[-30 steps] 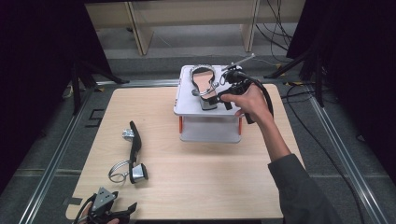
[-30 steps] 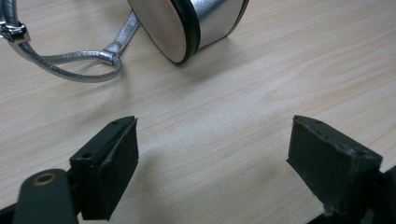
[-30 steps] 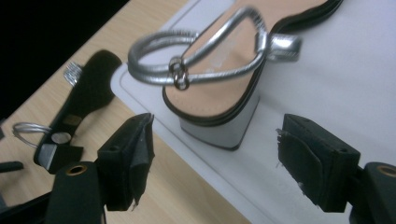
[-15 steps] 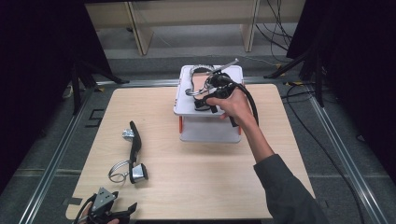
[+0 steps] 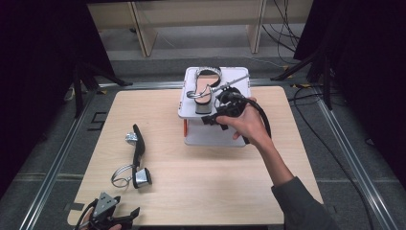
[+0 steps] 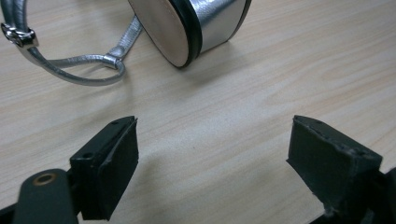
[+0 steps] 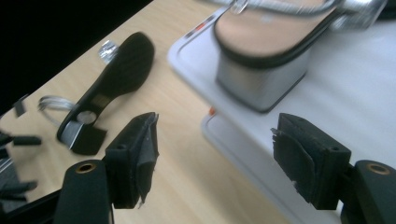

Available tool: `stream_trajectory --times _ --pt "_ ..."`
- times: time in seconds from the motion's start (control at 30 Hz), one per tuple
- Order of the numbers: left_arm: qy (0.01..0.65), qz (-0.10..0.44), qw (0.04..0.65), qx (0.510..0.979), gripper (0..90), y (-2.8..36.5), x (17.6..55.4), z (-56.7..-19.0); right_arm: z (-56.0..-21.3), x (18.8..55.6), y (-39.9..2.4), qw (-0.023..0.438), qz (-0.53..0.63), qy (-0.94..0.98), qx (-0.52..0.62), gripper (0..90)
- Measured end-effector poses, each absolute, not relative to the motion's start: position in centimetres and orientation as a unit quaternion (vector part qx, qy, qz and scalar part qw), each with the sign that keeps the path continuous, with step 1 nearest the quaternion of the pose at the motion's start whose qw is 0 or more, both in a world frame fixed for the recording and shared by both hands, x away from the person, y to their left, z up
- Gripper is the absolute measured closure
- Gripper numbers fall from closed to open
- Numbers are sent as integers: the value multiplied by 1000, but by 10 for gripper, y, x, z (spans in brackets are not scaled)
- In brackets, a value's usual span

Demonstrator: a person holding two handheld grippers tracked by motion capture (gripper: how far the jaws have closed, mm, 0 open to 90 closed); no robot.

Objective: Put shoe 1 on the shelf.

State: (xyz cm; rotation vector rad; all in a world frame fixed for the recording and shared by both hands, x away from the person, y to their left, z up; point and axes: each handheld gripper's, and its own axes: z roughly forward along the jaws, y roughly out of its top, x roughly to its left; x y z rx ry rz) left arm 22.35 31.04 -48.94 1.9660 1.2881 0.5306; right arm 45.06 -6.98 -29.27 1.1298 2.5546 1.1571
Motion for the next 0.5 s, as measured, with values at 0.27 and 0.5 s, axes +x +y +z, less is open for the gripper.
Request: stream_trajectory --times 0.27,0.5 --pt "516 195 393 736 158 311 231 -485 -336 402 -84 32 376 856 354 331" --pt "522 195 407 724 195 310 244 -481 -371 382 -94 38 364 864 347 342"
